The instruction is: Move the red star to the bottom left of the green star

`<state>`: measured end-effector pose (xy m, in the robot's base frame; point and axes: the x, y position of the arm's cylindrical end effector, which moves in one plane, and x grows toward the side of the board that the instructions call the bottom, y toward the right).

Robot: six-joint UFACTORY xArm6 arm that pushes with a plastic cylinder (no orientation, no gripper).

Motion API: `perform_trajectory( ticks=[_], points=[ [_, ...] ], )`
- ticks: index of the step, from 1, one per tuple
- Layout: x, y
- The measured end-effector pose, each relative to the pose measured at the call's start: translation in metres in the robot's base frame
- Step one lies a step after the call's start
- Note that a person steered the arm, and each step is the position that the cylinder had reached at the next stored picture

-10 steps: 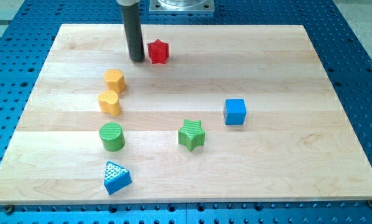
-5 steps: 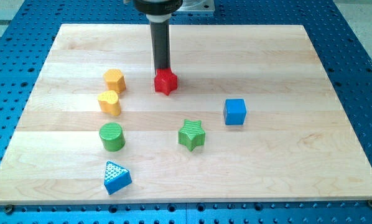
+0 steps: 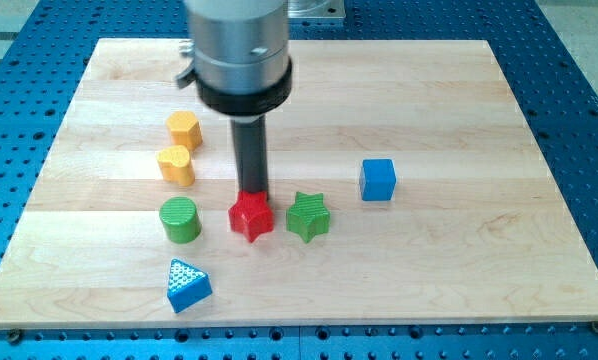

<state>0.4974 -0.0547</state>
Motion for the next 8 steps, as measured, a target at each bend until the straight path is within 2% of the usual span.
perform_trajectory(
  ticks=[2,3,4,6,8],
  points=[
    [0.006,-0.022],
    [0.037,-0.015],
    [0.042,-0.012],
    [0.030,-0.009],
    [0.029,0.022]
  ],
)
